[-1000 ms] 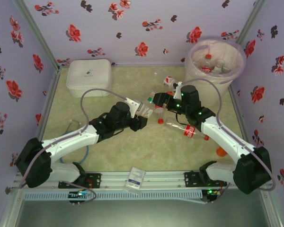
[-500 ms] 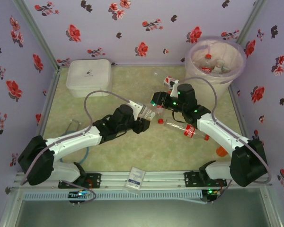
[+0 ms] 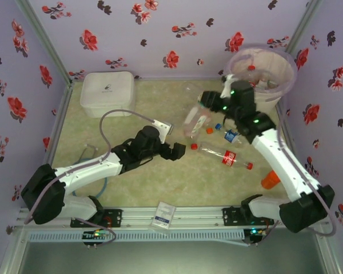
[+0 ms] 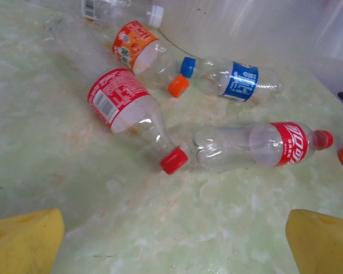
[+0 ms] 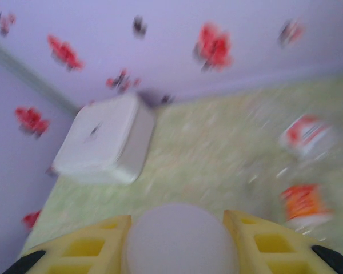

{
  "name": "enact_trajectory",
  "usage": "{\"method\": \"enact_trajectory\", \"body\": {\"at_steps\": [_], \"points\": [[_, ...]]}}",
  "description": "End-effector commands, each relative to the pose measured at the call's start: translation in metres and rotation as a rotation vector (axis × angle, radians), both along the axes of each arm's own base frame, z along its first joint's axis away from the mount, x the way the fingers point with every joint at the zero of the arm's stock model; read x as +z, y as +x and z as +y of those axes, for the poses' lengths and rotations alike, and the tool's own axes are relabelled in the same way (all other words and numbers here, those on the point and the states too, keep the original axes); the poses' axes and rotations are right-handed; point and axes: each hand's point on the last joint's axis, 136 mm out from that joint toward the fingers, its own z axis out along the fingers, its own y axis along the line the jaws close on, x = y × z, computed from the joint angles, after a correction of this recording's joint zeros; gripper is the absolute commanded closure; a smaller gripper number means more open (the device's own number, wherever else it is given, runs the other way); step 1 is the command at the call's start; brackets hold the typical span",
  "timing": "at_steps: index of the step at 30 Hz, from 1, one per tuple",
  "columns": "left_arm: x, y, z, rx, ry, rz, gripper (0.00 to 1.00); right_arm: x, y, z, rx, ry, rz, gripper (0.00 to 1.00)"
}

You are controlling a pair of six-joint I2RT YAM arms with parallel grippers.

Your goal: Put the plastic bottles in the bin

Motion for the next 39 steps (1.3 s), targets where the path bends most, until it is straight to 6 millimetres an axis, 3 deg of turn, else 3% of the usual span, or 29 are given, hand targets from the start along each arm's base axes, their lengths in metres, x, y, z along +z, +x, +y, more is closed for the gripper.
{"method": "enact_trajectory", "body": {"at_steps": [1, 5, 8, 11, 16, 23, 31, 35, 39], "points": [[-0.005, 0.011, 0.014, 0.087, -0.034, 0.025, 0.00, 0.063, -0.008, -0.080, -0.238, -0.252, -0.164, 0.98], [-0.007, 0.014, 0.013, 0.084, -0.042, 0.048, 0.00, 0.120, -0.002, -0.140, -0.460, -0.373, -0.297, 1.00], [-0.002, 0.013, 0.012, 0.082, -0.052, 0.044, 0.00, 0.142, 0.014, -0.171, -0.597, -0.427, -0.365, 1.00], [-0.001, 0.013, 0.013, 0.082, -0.055, 0.041, 0.00, 0.148, 0.039, -0.181, -0.655, -0.507, -0.439, 1.00], [-0.004, 0.010, 0.016, 0.088, -0.062, 0.054, 0.00, 0.118, 0.085, -0.177, -0.625, -0.685, -0.446, 1.00], [-0.003, 0.007, 0.021, 0.093, -0.064, 0.055, 0.00, 0.069, 0.123, -0.181, -0.596, -0.883, -0.463, 1.00], [-0.003, 0.009, 0.022, 0.099, -0.060, 0.047, 0.00, 0.047, 0.140, -0.175, -0.531, -0.955, -0.455, 1.00], [-0.008, 0.008, 0.023, 0.099, -0.049, 0.057, 0.00, 0.020, 0.148, -0.174, -0.493, -0.954, -0.407, 1.00], [-0.012, 0.006, 0.025, 0.098, -0.033, 0.066, 0.00, -0.003, 0.163, -0.188, -0.491, -0.920, -0.323, 1.00]]}}
